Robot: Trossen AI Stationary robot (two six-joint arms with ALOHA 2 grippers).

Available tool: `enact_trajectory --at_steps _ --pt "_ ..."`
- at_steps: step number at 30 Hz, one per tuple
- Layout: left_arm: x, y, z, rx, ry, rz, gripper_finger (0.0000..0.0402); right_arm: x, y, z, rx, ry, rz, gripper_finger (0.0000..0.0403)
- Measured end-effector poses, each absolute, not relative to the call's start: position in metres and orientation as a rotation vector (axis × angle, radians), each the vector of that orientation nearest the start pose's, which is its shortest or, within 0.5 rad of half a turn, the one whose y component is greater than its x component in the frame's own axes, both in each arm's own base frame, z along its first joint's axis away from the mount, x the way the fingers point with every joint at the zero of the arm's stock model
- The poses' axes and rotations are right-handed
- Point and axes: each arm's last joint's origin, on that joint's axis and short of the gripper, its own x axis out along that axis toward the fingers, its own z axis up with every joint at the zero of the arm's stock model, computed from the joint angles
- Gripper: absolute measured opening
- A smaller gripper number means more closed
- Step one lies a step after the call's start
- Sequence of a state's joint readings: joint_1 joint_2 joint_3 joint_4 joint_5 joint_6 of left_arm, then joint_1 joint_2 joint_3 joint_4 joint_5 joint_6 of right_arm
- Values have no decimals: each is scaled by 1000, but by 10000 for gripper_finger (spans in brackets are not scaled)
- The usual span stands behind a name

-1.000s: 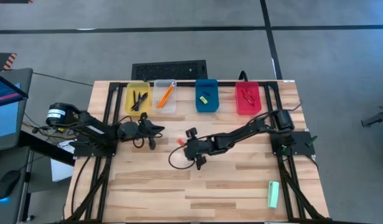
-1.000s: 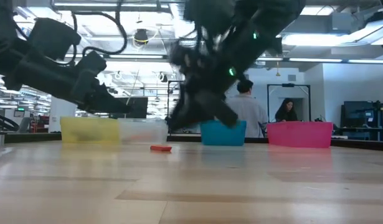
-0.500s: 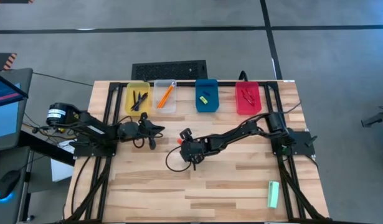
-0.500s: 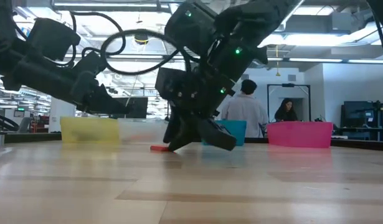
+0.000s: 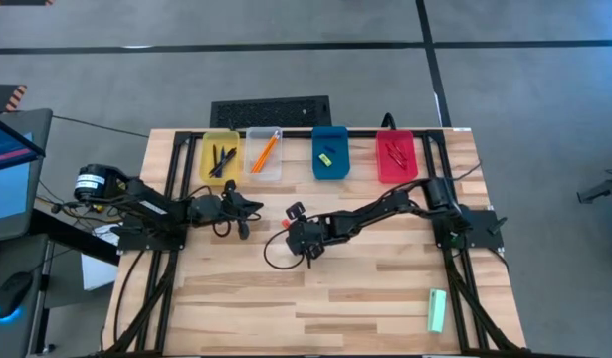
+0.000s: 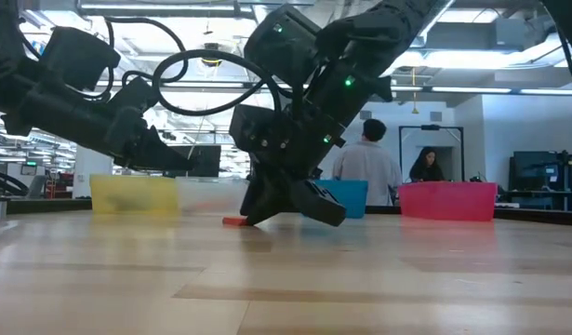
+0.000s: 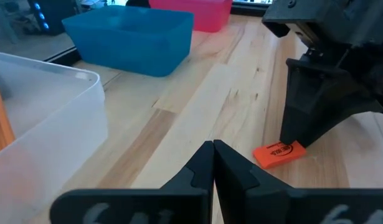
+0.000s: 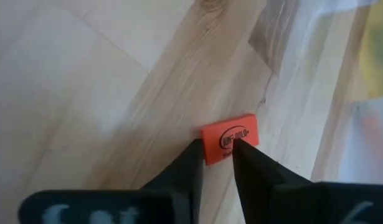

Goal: Sort crayons/erasers/pens/pencils in bins
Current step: Put the orange eraser into the blue bin

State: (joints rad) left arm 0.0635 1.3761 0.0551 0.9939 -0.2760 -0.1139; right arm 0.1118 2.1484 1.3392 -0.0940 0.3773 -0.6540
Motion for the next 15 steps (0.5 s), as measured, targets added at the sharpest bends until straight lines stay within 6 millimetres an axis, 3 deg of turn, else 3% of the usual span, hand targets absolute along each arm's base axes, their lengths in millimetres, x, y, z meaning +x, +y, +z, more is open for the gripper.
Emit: enact_trajectory --at_steps 10,15 --pt "177 19 109 -78 308 353 0 434 37 109 -770 941 50 23" --pt "177 19 109 -78 308 352 0 434 38 109 -748 939 41 8"
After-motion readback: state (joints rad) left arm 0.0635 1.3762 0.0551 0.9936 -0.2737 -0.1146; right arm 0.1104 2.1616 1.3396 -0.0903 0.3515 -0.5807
